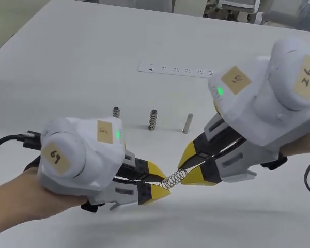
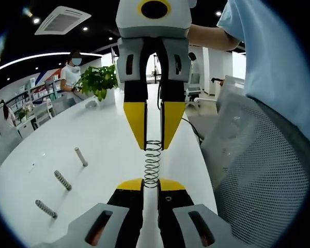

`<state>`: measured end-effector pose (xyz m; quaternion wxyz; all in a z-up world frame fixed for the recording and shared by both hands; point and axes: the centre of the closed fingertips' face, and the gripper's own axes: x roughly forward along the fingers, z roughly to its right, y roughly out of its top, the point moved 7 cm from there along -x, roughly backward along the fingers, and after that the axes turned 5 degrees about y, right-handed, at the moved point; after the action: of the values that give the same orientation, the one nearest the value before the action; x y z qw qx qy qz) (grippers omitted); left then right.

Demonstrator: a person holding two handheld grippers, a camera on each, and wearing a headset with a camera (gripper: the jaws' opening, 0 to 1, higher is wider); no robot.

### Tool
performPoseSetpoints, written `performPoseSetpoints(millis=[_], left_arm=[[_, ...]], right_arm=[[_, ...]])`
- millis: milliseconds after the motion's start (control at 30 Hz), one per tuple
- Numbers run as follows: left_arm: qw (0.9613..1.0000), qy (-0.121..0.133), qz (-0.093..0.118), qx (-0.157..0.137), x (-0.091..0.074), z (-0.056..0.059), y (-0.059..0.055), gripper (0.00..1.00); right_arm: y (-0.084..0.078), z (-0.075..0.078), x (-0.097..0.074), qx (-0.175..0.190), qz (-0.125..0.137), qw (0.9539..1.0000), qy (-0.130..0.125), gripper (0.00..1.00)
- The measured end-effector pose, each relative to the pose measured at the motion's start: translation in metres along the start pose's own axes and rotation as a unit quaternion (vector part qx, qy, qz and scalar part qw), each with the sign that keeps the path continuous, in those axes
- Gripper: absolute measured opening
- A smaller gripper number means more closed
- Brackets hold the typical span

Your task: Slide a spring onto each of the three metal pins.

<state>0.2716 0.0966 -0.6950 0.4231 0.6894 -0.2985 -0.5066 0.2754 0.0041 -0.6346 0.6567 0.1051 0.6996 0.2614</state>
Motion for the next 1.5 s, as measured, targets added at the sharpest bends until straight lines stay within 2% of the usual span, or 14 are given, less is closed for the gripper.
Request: performPoseSetpoints(millis=[567,667,700,800,1200,1500], left_arm=[[0.9999,0.002,0.007,-0.009,0.000,-0.003,0.001,0.01],[0.9998,0.003,0.008,-0.018,0.001,-0.003,0.001,0.01],[0.9998,0.003,0.007,-0.016,0.001,-0.003,0.000,0.01],[0.9998,0.004,0.007,-0.020,0.001,-0.003,0.000,0.01],[0.9993,0.010,0.021,-0.029,0.002,-0.002,0.007,0.01],[0.9990,0.013,0.027,-0.033,0.001,-0.002,0.010,0.01]], right_arm=[[-0.003,0.004,-0.003,-0.008,-0.002,1.0000,-0.003,0.09],[-0.001,0.006,-0.004,-0.011,0.003,0.9999,-0.011,0.29],[-0.002,0.009,-0.007,-0.017,-0.002,0.9996,-0.024,0.33],[-0.002,0.011,-0.011,-0.022,0.001,0.9994,-0.026,0.26],[-0.005,0.009,0.005,-0.013,0.003,0.9998,-0.011,0.20],[-0.004,0.008,0.007,-0.013,0.007,0.9999,-0.009,0.14]])
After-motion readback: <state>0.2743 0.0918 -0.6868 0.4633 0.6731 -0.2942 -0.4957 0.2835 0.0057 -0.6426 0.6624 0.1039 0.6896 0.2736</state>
